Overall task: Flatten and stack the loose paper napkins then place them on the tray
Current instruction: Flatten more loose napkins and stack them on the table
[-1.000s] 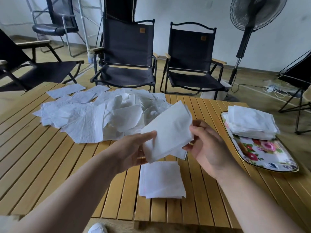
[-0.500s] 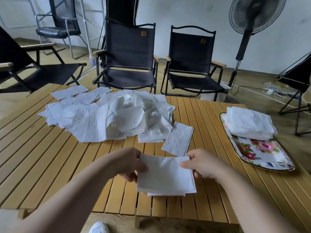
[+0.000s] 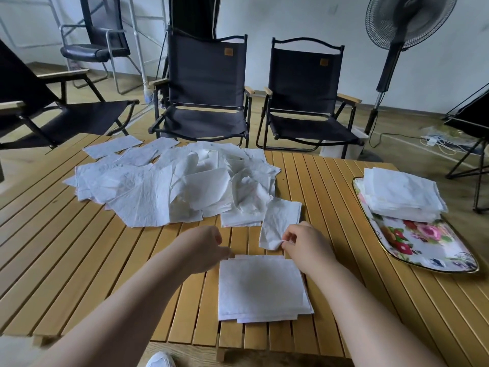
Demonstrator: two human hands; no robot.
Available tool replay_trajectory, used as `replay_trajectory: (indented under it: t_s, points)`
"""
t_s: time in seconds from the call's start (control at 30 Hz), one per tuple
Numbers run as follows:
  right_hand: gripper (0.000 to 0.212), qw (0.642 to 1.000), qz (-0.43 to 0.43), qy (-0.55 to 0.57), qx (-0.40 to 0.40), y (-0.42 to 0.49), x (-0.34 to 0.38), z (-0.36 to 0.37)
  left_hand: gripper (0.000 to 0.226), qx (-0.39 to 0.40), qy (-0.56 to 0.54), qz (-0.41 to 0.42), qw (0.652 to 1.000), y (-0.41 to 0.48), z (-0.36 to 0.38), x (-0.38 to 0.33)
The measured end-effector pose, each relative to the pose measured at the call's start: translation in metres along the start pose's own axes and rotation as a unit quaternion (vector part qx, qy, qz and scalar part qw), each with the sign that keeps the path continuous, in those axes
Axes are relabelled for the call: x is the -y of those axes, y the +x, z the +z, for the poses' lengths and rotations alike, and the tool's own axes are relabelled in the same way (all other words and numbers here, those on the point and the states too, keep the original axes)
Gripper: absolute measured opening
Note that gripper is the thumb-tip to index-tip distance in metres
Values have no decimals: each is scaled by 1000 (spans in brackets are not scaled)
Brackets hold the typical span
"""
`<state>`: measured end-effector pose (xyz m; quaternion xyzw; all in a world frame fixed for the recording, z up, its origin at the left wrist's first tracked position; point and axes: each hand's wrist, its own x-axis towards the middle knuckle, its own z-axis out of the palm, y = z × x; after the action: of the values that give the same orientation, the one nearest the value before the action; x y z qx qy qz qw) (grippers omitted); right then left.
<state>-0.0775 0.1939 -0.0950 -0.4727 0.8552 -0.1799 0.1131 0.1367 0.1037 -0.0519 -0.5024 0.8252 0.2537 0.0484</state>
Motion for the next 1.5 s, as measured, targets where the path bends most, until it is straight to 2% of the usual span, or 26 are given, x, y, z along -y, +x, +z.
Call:
replay_trajectory:
  t_s: [0.07,0.13,0.17,0.2,0.27,0.33,0.4,0.43,0.47,0.53,0.63,0.7,0.73,0.8,0.87,0.97,1.07,1.13,1.2,1.33,1.37,1.43,1.5]
  points:
    - [9,1000,-12,26,-1,-1,1,-4,47,-12,-32,-2,999,2,-1,5]
    - [11,989,-3,145,6,-4,4,-16,52,-22,-50,0,998,4,-1,7]
    - [10,972,10,236,14,-6,7,-25,55,-27,-59,3,998,4,-2,7]
    - [9,941,23,338,27,-10,9,-34,59,-30,-74,8,997,5,-3,6]
    - [8,841,33,534,76,-19,15,-52,68,-25,-166,15,986,5,-5,3]
    - [13,747,23,652,131,-29,19,-65,75,23,-345,18,938,0,-9,-3]
    - [19,704,20,692,161,-38,23,-75,73,110,-513,28,851,-9,-14,-11]
    - [22,697,24,697,166,-40,24,-77,66,131,-568,33,812,-12,-16,-14]
    - [24,705,27,688,167,-43,24,-79,58,128,-598,33,791,-14,-17,-17]
    - [31,766,20,623,159,-43,19,-79,41,80,-599,26,796,-15,-18,-19]
    - [46,873,-12,463,152,-42,14,-77,25,38,-518,23,854,-15,-15,-13]
    - [34,915,7,372,159,-39,9,-75,23,61,-458,27,887,-16,-14,-7]
    - [27,928,20,323,187,-38,7,-75,22,84,-405,28,910,-16,-14,-4]
    - [23,937,38,188,293,-37,2,-72,23,145,-228,39,962,-18,-11,-2]
    - [27,928,55,49,364,-38,-1,-64,25,171,-94,47,980,-18,-3,-3]
    - [39,929,102,-50,353,-34,-2,-55,30,166,-33,34,985,-16,5,-5]
    - [54,945,167,-73,270,-28,2,-55,34,60,30,42,997,-9,3,-2]
    - [54,963,176,-51,200,-26,4,-52,31,-8,-1,37,999,-2,0,3]
    - [46,984,128,-11,122,-26,5,-43,27,-40,-48,31,998,5,-4,11]
    - [11,997,21,69,-28,-27,14,-15,18,-92,-165,-3,982,21,-24,33]
    - [15,997,1,65,-33,-23,19,-7,16,-116,-201,-16,972,25,-31,40]
    - [38,997,-37,58,-23,-11,36,4,14,-151,-246,-41,957,32,-43,55]
    - [53,995,-85,49,-21,9,62,9,13,-156,-261,-60,951,38,-47,67]
